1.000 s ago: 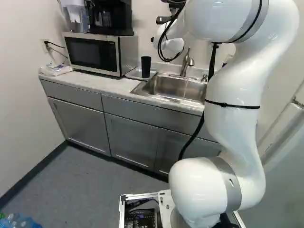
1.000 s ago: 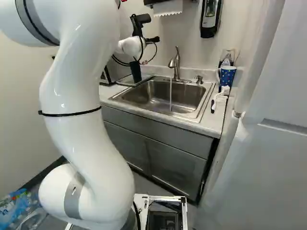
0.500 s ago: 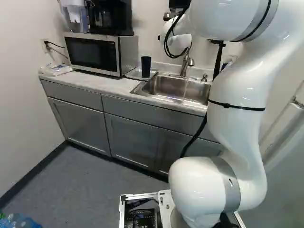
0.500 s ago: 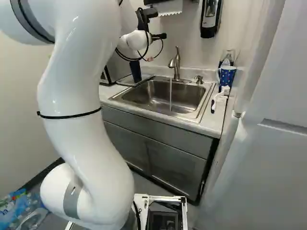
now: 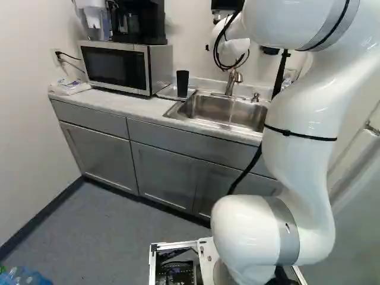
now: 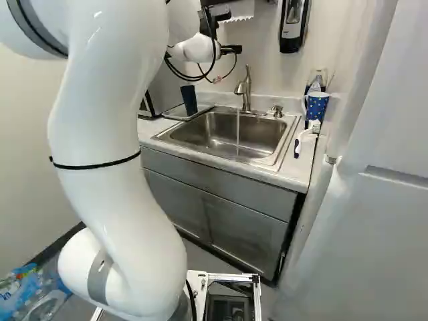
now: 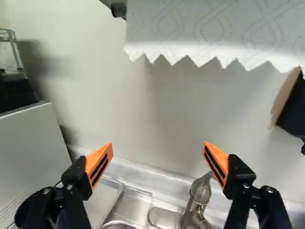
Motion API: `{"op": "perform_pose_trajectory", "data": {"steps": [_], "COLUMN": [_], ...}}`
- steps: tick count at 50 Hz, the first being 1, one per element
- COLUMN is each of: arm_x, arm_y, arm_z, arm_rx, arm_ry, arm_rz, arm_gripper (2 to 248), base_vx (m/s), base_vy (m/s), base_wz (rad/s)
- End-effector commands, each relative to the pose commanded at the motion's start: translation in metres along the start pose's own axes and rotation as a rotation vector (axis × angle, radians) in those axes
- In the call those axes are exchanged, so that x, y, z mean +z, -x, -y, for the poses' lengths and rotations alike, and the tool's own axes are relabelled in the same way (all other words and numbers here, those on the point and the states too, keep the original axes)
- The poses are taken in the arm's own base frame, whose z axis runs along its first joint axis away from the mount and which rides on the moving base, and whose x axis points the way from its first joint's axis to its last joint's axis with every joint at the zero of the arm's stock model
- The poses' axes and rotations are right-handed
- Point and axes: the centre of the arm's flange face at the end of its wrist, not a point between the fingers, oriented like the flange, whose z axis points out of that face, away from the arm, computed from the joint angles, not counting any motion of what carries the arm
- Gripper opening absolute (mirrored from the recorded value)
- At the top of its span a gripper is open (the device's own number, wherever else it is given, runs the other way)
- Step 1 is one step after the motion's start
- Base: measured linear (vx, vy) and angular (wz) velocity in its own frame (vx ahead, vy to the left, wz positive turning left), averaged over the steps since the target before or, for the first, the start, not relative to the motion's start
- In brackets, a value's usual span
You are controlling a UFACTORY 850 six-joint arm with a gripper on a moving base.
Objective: Rinse the cup and place it in the tray
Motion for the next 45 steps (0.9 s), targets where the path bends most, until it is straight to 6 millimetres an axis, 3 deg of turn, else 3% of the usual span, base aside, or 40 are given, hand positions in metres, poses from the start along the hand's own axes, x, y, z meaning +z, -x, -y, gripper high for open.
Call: {"op": "perform_pose_trajectory", "data": {"steps": [16,45], "arm_x": [0.007,0.036], "arm_y": [0.004,0.013], "arm_z": [-0.018,-0.014], "arm_rx": [0.002,0.003], "arm_ry": [0.025,0.011], "arm_rz": [0.028,0.102], "arm_gripper": [247,247], "base_vx": [0.0,0.0], "base_vy": [0.0,0.0], "base_wz": [0.0,0.0]}}
